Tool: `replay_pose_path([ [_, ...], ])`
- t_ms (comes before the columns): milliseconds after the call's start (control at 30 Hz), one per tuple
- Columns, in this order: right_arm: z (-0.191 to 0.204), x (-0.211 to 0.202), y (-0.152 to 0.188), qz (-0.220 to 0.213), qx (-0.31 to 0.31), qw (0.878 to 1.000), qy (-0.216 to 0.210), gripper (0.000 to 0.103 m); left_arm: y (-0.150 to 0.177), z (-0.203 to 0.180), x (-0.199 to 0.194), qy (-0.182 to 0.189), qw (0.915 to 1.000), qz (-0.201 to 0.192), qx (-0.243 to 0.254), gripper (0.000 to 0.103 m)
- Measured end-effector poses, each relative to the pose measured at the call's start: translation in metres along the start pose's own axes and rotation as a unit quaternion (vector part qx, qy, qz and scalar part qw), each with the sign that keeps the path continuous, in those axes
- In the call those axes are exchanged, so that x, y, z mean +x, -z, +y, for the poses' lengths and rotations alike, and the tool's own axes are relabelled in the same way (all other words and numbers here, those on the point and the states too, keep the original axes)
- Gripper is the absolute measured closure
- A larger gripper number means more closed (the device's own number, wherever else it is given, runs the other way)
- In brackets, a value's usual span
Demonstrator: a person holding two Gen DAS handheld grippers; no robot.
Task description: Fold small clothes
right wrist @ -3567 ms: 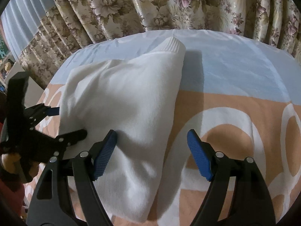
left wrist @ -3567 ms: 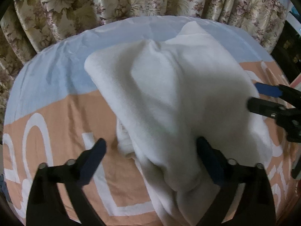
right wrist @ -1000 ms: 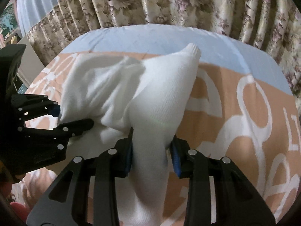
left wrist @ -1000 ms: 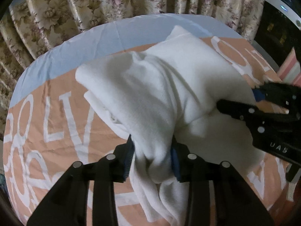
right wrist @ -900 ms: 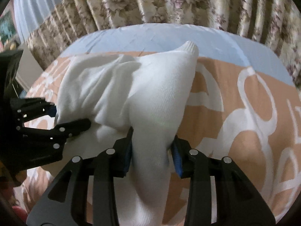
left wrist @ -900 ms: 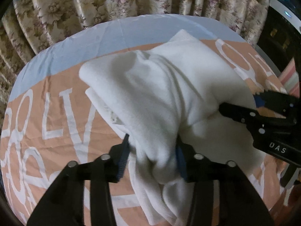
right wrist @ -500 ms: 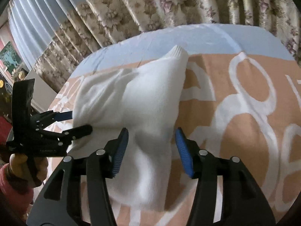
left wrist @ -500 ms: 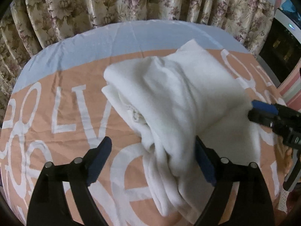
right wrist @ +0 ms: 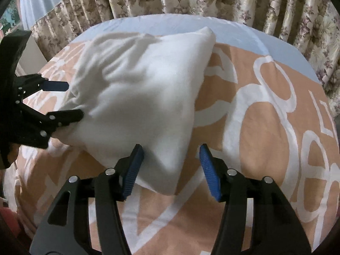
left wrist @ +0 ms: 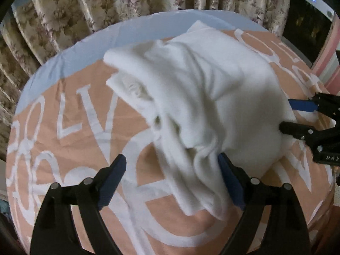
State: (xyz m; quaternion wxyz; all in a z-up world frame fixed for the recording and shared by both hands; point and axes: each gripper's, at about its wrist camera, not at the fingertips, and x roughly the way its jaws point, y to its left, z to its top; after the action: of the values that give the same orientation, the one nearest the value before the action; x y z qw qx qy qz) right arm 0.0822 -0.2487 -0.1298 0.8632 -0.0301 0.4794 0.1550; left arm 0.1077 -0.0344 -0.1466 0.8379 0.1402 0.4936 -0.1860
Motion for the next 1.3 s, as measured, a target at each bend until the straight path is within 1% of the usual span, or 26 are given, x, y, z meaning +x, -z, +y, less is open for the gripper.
replay_pose_path([
  [133, -0.008, -0.002, 0.002, 0.005, 0.008, 1.0, 0.0, 0.045, 0.003, 0.009, 0.005, 0.012, 0.9999, -0.001, 0.011, 0.01],
  [200, -0.009, -0.002, 0.003, 0.007, 0.008, 1.0, 0.001, 0.045, 0.002, 0.009, 0.004, 0.009, 0.9998, -0.002, 0.015, 0.01],
  [267, -0.006, -0.005, 0.002, 0.006, 0.006, 1.0, 0.003, 0.045, 0.0, 0.007, 0.0, 0.007, 0.9999, -0.002, 0.01, 0.01],
  [367, -0.002, -0.016, 0.0, -0.012, 0.015, 1.0, -0.014, 0.045, -0.004, 0.004, -0.015, 0.002, 0.9999, -0.013, -0.003, 0.011],
  [433, 0.0, -0.027, -0.004, -0.035, 0.025, 0.999, -0.02, 0.035, -0.005, 0.003, -0.026, 0.006, 0.9996, -0.024, -0.017, 0.009],
  [467, 0.003, -0.035, -0.008, -0.052, 0.027, 0.998, -0.019, 0.023, -0.005, 0.004, -0.032, 0.004, 0.9992, -0.029, -0.028, 0.009],
  [500, 0.005, -0.042, -0.01, -0.068, 0.028, 0.997, -0.014, 0.015, -0.007, 0.005, -0.036, -0.001, 0.9988, -0.033, -0.037, 0.009],
  [533, 0.009, -0.049, -0.012, -0.085, 0.031, 0.996, -0.004, 0.012, -0.006, 0.006, -0.04, -0.007, 0.9983, -0.037, -0.045, 0.009],
  [567, 0.012, -0.053, -0.014, -0.097, 0.033, 0.995, 0.002, 0.005, -0.006, 0.007, -0.044, -0.014, 0.9974, -0.043, -0.056, 0.009],
  [600, 0.015, -0.059, -0.016, -0.111, 0.037, 0.993, 0.009, 0.003, -0.004, 0.009, -0.05, -0.021, 0.9959, -0.049, -0.073, 0.009],
  [633, 0.016, -0.062, -0.018, -0.12, 0.04, 0.992, 0.016, 0.003, -0.004, 0.01, -0.053, -0.024, 0.9948, -0.051, -0.085, 0.009],
  [667, 0.019, -0.066, -0.019, -0.134, 0.046, 0.989, 0.031, 0.003, -0.001, 0.013, -0.058, -0.025, 0.9926, -0.058, -0.104, 0.009],
  [733, 0.023, -0.07, -0.018, -0.153, 0.054, 0.985, 0.051, 0.003, 0.002, 0.015, -0.065, -0.027, 0.9896, -0.07, -0.123, 0.009],
  [767, 0.026, -0.07, -0.016, -0.156, 0.059, 0.984, 0.065, 0.003, 0.004, 0.016, -0.069, -0.034, 0.9883, -0.074, -0.129, 0.009],
  [833, 0.029, -0.069, -0.015, -0.154, 0.059, 0.982, 0.089, 0.003, 0.009, 0.015, -0.077, -0.062, 0.9853, -0.085, -0.135, 0.009],
  [900, 0.035, -0.072, -0.009, -0.163, 0.056, 0.979, 0.114, 0.003, 0.014, 0.013, -0.086, -0.086, 0.9815, -0.101, -0.138, 0.008],
  [933, 0.037, -0.072, -0.007, -0.162, 0.054, 0.978, 0.119, 0.003, 0.017, 0.012, -0.089, -0.088, 0.9807, -0.107, -0.138, 0.002],
  [1000, 0.044, -0.071, -0.001, -0.162, 0.048, 0.977, 0.131, 0.003, 0.024, 0.009, -0.094, -0.101, 0.9776, -0.119, -0.141, 0.002],
  [1067, 0.047, -0.073, 0.005, -0.165, 0.05, 0.975, 0.139, 0.003, 0.03, 0.005, -0.096, -0.099, 0.9773, -0.124, -0.141, 0.002],
  [1167, 0.052, -0.075, 0.014, -0.168, 0.058, 0.973, 0.149, 0.003, 0.036, -0.004, -0.098, -0.08, 0.979, -0.126, -0.139, 0.002],
  [1300, 0.059, -0.081, 0.022, -0.175, 0.062, 0.971, 0.152, 0.003, 0.042, -0.017, -0.108, -0.09, 0.978, -0.139, -0.126, 0.002],
])
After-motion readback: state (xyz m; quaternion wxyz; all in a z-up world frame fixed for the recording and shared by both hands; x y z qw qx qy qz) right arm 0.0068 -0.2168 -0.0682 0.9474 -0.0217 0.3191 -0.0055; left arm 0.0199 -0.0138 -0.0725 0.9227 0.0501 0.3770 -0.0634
